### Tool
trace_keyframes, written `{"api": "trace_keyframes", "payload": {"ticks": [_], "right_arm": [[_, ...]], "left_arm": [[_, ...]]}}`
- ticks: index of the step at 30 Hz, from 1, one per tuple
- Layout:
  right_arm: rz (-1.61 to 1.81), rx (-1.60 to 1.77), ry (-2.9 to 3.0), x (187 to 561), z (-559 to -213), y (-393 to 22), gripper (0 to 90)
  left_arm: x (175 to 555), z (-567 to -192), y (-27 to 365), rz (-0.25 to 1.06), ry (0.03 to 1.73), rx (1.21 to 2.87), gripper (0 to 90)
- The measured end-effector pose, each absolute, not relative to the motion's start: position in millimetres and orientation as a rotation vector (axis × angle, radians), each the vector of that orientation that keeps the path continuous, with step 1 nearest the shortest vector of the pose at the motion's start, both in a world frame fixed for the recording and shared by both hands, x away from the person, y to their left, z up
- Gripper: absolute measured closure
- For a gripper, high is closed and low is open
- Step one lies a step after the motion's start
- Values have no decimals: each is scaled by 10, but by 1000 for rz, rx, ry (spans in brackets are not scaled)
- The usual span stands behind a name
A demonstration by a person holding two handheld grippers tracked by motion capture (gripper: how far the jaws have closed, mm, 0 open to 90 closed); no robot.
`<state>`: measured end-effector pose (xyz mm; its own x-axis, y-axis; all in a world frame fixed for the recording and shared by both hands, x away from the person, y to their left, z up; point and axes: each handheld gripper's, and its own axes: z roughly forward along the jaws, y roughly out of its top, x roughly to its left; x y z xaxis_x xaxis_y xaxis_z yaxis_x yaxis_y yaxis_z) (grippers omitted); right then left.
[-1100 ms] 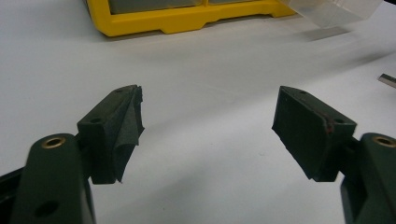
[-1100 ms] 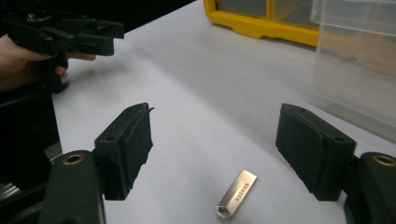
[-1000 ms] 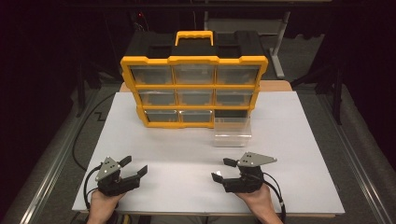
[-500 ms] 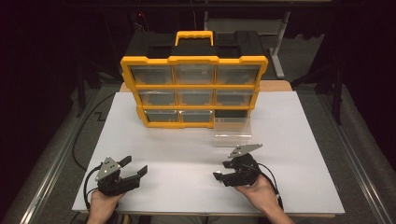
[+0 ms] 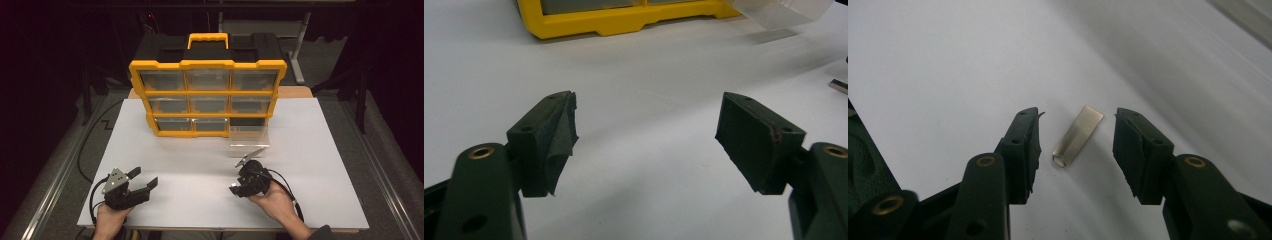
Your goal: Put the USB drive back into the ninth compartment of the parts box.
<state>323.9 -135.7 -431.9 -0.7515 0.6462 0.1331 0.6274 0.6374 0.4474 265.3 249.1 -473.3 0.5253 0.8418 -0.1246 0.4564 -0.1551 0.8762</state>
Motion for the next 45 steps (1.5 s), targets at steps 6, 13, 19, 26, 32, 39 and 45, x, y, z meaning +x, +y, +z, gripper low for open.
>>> {"api": "trace_keyframes", "payload": {"ticks": [6,13,19,26,32,39,45], "right_arm": [[670,1104,2836,3278,-4357,-1288,576],[611,1114,2857,3294,-4389,-1244,608],[576,1055,2852,3278,-4392,-1210,659],[523,977,2837,3247,-4394,-1169,739],[488,909,2838,3237,-4392,-1147,789],[470,870,2842,3231,-4384,-1130,794],[488,873,2845,3222,-4374,-1159,795]], "left_arm": [[2652,-4733,2492,495,1083,1790,250],[2652,-4733,2492,495,1083,1790,250],[2653,-4733,2490,496,1083,1791,250],[2653,-4733,2489,496,1083,1792,251],[2652,-4733,2488,497,1082,1792,251],[2651,-4733,2491,496,1082,1791,251],[2651,-4733,2492,495,1082,1791,251]]}}
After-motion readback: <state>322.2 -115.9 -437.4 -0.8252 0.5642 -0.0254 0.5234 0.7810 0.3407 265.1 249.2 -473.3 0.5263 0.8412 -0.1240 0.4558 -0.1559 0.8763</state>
